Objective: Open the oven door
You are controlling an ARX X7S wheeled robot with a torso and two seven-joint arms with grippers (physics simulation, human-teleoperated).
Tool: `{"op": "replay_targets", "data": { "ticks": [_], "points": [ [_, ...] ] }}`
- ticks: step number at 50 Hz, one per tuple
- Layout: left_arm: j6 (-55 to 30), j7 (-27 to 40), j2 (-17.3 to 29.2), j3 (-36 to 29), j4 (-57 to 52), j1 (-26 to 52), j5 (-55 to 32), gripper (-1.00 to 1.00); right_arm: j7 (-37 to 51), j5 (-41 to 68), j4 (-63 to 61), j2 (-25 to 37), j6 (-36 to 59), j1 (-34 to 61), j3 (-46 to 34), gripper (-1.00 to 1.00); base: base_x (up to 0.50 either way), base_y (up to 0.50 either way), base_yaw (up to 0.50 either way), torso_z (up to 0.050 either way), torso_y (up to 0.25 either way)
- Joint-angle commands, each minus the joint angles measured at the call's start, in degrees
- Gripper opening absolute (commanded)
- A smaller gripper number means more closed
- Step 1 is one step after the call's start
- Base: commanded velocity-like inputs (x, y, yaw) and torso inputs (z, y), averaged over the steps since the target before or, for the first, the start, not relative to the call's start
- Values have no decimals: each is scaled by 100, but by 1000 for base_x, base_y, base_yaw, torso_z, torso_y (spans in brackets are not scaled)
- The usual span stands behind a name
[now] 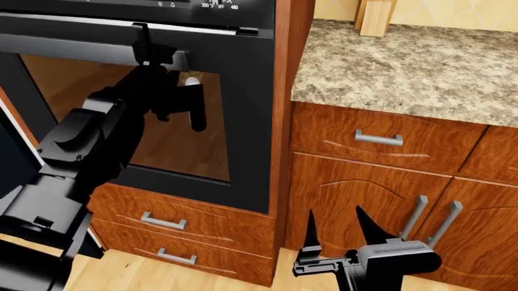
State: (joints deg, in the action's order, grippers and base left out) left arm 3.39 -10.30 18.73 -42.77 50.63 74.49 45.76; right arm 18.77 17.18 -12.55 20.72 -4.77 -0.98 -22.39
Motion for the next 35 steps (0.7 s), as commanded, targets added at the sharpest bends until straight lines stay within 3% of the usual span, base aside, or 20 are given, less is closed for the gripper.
{"op": "replay_targets", "data": {
  "ticks": [1, 16, 35],
  "points": [
    [-181, 142, 169, 256, -408, 32, 236, -100, 4, -2, 5, 5, -17, 7, -26, 100, 0, 0, 0, 0, 0],
    [-358, -122, 744, 498, -1850, -427, 170, -100, 26, -20, -9, 17, -4, 13, -65, 100, 0, 0, 1, 1, 3],
    [-303, -30, 1144, 495, -2499, -601, 344, -100, 39, -26, 26, 19, -8, 26, -111, 100, 0, 0, 2, 1, 5]
  ]
}}
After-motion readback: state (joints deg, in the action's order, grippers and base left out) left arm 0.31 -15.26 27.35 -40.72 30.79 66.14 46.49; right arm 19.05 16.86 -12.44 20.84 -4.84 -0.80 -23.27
